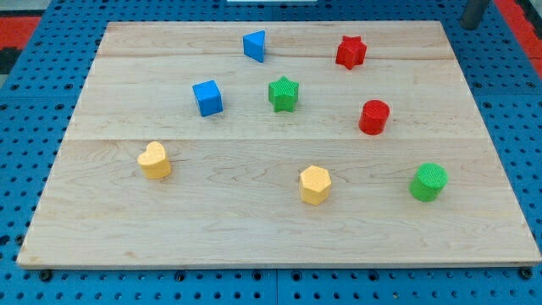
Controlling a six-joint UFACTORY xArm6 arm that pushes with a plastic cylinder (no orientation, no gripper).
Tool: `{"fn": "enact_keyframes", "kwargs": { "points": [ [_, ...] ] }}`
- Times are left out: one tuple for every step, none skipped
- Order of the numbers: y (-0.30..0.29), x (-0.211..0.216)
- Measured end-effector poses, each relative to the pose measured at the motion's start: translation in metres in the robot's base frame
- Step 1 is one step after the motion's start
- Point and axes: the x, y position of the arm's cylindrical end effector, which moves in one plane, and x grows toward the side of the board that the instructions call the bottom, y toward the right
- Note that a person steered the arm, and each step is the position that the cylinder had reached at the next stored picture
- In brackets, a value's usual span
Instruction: Point your arm to the green circle
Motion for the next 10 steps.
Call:
{"fn": "enact_keyframes", "kwargs": {
  "points": [
    [0.002,0.0],
    [0.011,0.0],
    [0.01,0.003],
    [0.009,0.002],
    [0.01,0.001],
    [0.01,0.001],
    [0.01,0.051],
    [-0.015,0.095],
    [-0.046,0.156],
    [-0.008,0.246]
  ]
}}
